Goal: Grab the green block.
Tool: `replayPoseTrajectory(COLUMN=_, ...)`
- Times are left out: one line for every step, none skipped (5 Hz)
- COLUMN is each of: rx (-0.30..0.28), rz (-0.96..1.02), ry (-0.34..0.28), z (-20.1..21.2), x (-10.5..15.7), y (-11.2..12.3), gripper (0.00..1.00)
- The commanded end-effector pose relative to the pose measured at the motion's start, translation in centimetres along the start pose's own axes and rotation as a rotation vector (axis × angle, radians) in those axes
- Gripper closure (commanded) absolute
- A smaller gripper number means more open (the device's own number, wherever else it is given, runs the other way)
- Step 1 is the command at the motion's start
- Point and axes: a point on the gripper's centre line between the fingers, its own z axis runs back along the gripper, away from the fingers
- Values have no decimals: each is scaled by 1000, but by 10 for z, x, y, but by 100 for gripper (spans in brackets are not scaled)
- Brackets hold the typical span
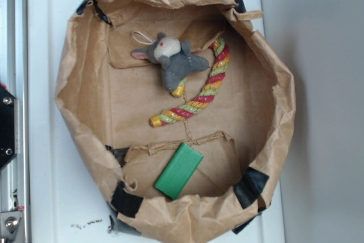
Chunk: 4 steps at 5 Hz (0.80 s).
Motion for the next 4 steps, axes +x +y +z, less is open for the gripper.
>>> replayPoseTrajectory(rx=0, rz=0, ry=0, z=0, x=0, y=0, gripper=0)
replayPoseTrajectory(rx=-19, rz=15, ry=17, z=-1, x=-50, y=2, gripper=0)
replayPoseTrajectory(rx=-26, rz=87, ry=82, z=-4, x=-56, y=-2, gripper=0)
replayPoseTrajectory(rx=-16, rz=248, ry=77, z=-15, x=-17, y=-11, gripper=0)
